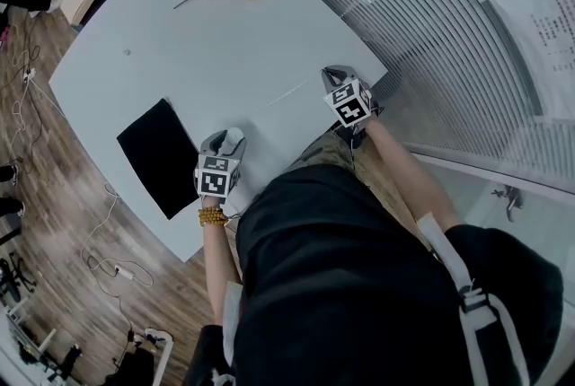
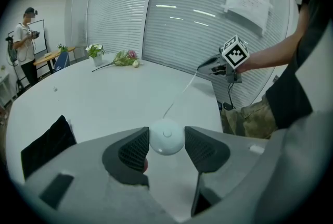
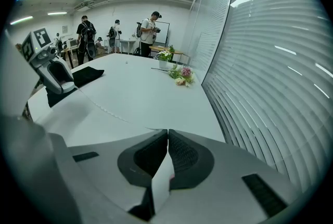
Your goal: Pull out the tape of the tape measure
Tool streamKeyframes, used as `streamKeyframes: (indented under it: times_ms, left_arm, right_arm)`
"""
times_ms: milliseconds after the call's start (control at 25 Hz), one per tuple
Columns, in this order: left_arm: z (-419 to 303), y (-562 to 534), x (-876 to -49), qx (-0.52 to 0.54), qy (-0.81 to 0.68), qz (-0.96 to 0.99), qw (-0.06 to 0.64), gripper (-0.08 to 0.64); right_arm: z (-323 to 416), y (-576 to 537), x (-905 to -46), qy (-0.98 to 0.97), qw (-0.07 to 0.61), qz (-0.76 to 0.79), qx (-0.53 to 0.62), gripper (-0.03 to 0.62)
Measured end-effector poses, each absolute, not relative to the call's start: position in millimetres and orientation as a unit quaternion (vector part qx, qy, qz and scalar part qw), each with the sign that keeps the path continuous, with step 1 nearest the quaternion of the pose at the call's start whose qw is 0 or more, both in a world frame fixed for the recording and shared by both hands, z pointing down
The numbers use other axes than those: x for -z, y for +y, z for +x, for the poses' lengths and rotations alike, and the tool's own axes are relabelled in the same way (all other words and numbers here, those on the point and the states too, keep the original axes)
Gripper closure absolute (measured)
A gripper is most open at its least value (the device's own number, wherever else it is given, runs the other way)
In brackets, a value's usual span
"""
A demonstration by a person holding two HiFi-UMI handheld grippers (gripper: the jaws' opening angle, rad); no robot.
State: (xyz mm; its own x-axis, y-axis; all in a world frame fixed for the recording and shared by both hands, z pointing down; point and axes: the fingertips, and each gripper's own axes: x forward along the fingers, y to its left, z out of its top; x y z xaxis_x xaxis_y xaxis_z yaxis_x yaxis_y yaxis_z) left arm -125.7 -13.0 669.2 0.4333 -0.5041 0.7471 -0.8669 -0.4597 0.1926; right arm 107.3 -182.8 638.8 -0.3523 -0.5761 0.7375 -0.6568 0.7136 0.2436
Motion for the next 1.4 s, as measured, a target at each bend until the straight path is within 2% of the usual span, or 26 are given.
streamKeyframes:
  times_ms: [240, 480, 1400]
  left_arm:
    - [-121.9, -18.7, -679.6, -0.323, -0.424, 0.794, 0.293, 0.334]
    - [-117.4, -27.0, -692.2, -0.328, -0.423, 0.789, 0.301, 0.334]
    - [-111.4, -23.4, -736.1, -0.331, -0.426, 0.77, 0.34, 0.334]
  right_arm:
    - [113.7, -184.7, -655.6, -0.814, 0.447, 0.368, -0.048, 0.584]
    - [123.7, -190.1, -673.4, -0.806, 0.435, 0.386, -0.113, 0.584]
    - [132.2, -184.1, -729.8, -0.783, 0.476, 0.367, -0.163, 0.584]
